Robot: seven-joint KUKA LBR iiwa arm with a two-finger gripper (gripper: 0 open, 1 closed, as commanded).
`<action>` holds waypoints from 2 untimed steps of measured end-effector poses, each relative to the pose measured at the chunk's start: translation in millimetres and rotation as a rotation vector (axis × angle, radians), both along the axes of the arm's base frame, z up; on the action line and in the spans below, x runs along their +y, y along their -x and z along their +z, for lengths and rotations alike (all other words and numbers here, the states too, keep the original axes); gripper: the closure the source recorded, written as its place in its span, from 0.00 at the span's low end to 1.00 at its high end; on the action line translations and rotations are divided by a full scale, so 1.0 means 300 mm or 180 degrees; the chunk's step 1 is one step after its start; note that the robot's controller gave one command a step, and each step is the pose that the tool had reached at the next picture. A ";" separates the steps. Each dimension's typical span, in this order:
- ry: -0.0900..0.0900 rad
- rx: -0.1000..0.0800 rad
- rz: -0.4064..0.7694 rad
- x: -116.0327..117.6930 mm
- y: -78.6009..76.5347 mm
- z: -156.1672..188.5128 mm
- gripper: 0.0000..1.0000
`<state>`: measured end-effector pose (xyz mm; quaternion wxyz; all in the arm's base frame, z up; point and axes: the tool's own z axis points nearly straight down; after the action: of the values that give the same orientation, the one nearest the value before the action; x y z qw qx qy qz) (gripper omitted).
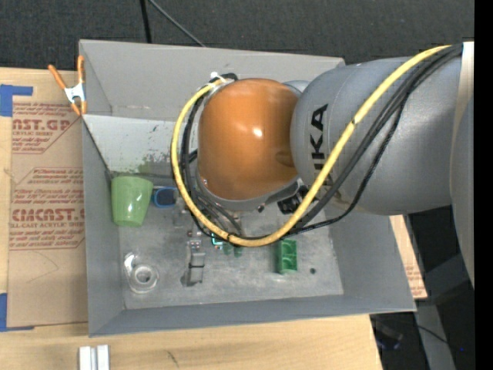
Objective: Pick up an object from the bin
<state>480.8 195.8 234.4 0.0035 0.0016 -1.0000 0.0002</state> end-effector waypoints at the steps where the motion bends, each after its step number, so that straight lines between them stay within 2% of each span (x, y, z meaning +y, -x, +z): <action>1: -0.0006 -0.0012 0.1119 0.119 -0.065 -0.531 0.00; 2: -0.0009 -0.0021 0.1117 0.121 -0.069 -0.521 1.00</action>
Offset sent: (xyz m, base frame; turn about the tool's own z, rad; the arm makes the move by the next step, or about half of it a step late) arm 0.0205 0.0356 -0.1566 -0.3511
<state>501.4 232.1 78.1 0.0001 0.1762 -0.9844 -0.0006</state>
